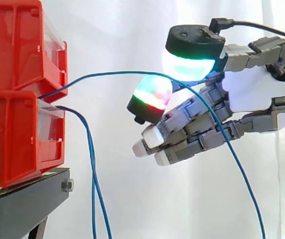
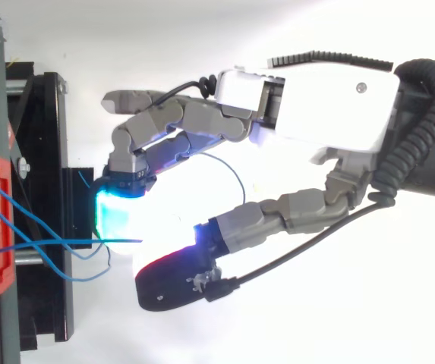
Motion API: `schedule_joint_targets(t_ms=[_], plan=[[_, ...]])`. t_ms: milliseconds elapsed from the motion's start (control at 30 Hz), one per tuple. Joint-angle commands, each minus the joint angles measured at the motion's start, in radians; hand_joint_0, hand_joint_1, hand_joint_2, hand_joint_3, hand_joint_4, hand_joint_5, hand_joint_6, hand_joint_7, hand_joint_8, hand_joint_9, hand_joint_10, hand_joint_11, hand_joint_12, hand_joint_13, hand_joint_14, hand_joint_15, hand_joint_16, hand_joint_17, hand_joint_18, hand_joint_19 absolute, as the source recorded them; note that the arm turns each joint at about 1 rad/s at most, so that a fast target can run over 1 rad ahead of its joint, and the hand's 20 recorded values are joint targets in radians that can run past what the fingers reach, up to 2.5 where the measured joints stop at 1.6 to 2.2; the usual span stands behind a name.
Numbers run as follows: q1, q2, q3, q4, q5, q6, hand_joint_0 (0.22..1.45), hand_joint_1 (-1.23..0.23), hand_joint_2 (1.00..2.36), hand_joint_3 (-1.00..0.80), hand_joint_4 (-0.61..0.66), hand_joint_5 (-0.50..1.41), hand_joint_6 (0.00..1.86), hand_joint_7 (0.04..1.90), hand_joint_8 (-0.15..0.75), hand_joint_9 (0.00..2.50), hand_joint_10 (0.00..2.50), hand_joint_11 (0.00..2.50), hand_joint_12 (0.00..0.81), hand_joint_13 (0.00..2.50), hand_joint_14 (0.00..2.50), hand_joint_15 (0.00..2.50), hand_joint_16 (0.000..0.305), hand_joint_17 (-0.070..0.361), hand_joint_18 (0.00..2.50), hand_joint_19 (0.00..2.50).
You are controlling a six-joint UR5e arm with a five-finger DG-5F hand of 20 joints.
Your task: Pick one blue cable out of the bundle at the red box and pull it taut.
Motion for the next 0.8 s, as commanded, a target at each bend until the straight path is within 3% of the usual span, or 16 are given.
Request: schedule_joint_targets(t_ms=[0, 367, 767], plan=[[0.000, -0.001, 0.000, 0.000, 0.000, 0.000, 0.58, -0.77, 1.01, -0.28, 0.15, -0.09, 0.77, 1.02, 0.350, 0.72, 0.01, 0.57, 0.370, 0.06, 0.00, 0.14, 0.053, 0.120, 0.00, 0.12], [0.008, 0.001, 0.000, 0.000, 0.002, 0.004, 0.59, -0.81, 1.02, -0.10, 0.14, -0.10, 0.83, 1.18, 0.381, 0.81, 0.01, 0.62, 0.396, 0.18, 0.00, 0.14, 0.058, 0.130, 0.14, 0.07], [0.013, 0.001, 0.000, 0.000, 0.002, 0.016, 0.58, -0.78, 1.01, -0.29, 0.18, -0.10, 0.84, 1.16, 0.369, 0.85, 0.02, 0.67, 0.377, 0.20, 0.00, 0.15, 0.054, 0.122, 0.15, 0.13]])
